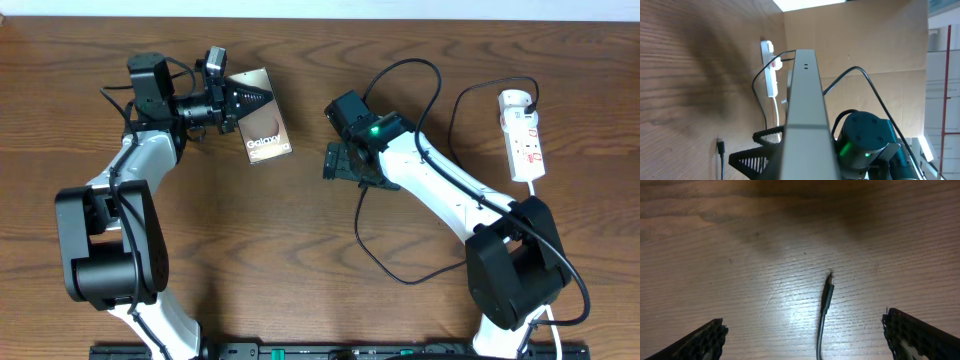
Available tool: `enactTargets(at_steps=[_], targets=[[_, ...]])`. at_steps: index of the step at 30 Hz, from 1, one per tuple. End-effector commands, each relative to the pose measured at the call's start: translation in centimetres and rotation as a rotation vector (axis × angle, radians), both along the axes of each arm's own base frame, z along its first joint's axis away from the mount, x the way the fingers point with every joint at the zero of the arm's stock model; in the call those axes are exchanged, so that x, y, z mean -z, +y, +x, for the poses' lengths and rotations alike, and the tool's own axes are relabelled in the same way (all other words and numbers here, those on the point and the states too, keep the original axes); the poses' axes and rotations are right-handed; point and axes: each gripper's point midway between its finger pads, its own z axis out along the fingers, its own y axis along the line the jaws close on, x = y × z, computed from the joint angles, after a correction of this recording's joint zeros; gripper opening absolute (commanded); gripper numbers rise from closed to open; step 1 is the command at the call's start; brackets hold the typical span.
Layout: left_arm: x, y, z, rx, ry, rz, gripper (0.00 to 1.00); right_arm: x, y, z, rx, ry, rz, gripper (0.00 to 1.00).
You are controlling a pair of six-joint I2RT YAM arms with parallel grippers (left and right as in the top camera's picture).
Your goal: Plug charger to phone and switch on socket
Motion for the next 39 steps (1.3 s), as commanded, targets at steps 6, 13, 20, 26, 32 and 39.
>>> enactTargets(at_steps=[6,13,20,26,32,39], targets=[[-1.6,-0.1,-0.5,0.046,-0.063,-0.015,0.07,1.0,0.0,-1.3,0.008,0.010,-0.034,0.94],[-1.6,-0.1,-0.5,0.047,-0.067,-0.015,0.07,2.6,-1.4,-2.5,0.120,0.043,-0.063,0.86],[-1.6,-0.1,-0.5,0.046,-0.071,-0.014,0.07,3.4,-1.8,-3.1,0.182,0.057,-0.065,0.77],[-1.6,-0.1,-0.5,0.047,-0.077,-0.012,0.07,3.9,-1.5,-3.6,0.198,0.063,-0.066,0.72],[-1.6,0.0,-0.5,0.046,-0.077,-0.012,0.07,5.0,-1.0,-3.9,0.183,0.076,-0.078,0.72],[-1.6,0.0,-0.5,0.046,-0.077,-0.012,0.07,5.8,-0.9,-3.9,0.183,0.089,-0.080,0.65]])
